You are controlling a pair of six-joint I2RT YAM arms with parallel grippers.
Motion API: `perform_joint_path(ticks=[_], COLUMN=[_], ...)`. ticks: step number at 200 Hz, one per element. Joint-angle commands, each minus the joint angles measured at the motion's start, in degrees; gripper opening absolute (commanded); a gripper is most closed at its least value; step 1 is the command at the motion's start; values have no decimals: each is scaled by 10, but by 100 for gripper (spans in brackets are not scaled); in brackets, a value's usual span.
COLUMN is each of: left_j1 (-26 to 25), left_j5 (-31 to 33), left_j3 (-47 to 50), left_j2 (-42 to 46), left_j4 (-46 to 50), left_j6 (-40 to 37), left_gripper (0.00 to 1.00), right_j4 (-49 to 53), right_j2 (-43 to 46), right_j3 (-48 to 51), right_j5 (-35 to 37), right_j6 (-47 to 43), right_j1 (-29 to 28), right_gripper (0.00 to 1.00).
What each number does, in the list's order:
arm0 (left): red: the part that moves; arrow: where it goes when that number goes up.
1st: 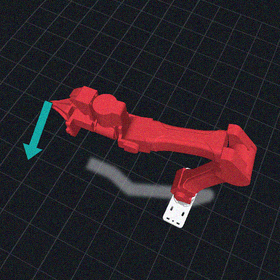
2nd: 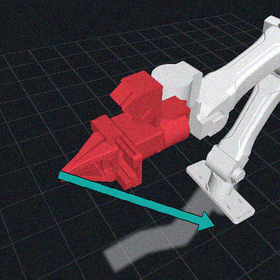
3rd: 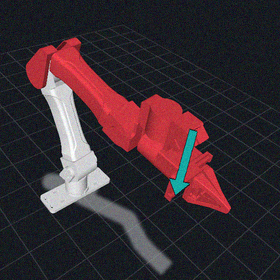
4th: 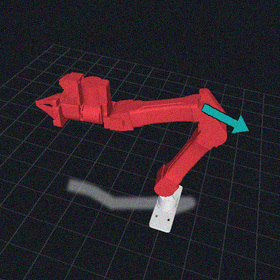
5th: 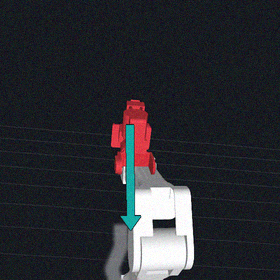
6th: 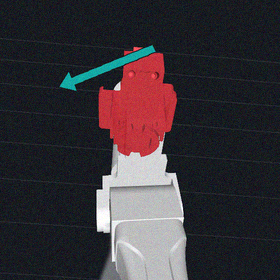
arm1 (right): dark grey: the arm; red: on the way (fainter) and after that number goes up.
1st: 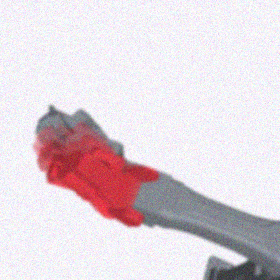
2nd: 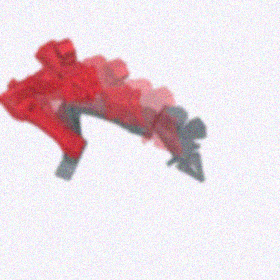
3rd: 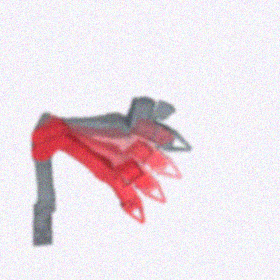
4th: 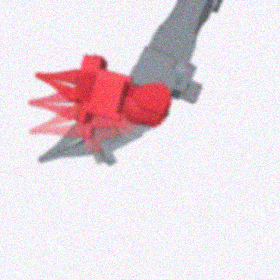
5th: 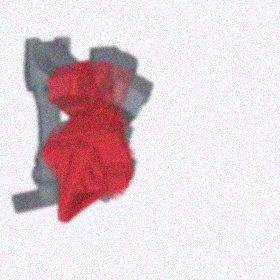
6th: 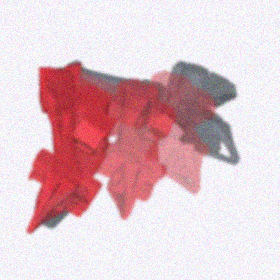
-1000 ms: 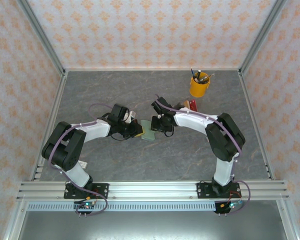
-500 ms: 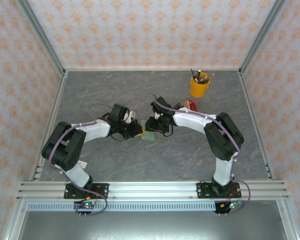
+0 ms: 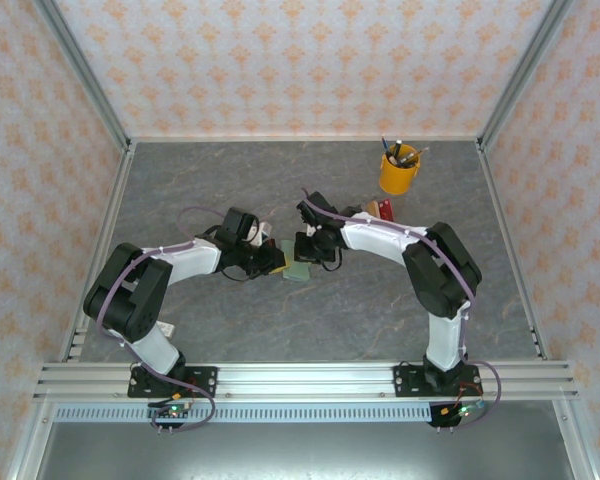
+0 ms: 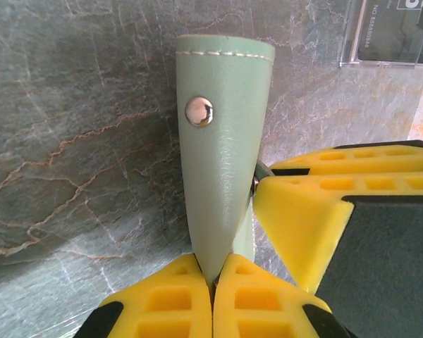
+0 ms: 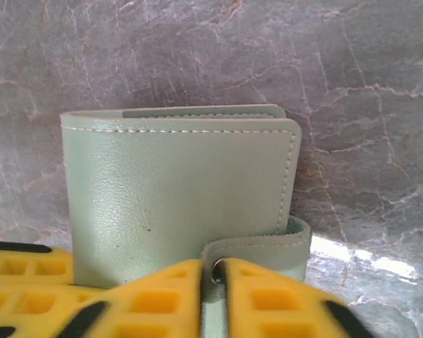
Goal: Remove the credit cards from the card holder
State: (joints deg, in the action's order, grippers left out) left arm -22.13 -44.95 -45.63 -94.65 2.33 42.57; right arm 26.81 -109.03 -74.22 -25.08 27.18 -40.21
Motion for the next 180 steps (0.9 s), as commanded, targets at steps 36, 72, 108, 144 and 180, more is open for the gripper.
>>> perform_joint_path(ticks=[36, 72, 108, 144, 180], left_j1=[2, 2, 2, 2, 2], left_j5=[28, 48, 47, 52, 59], left_j3=[-7, -8, -6, -9, -15], left_j2=[9, 6, 0, -2, -3], left_j4=[44, 67, 57, 65, 77], left_j6=[-11, -15, -12, -15, -16], left_gripper=[0, 0, 0, 0, 0], right_j4=[49, 76, 88, 103, 65], right_j2=[7, 14, 12, 4, 21], right_j3=[5, 19, 17, 14, 25], right_j5=[114, 181, 196, 222, 187], right_j6=[27, 57, 61, 69, 56], right_j1=[1, 8, 9, 10, 10], right_gripper=[0, 0, 0, 0, 0])
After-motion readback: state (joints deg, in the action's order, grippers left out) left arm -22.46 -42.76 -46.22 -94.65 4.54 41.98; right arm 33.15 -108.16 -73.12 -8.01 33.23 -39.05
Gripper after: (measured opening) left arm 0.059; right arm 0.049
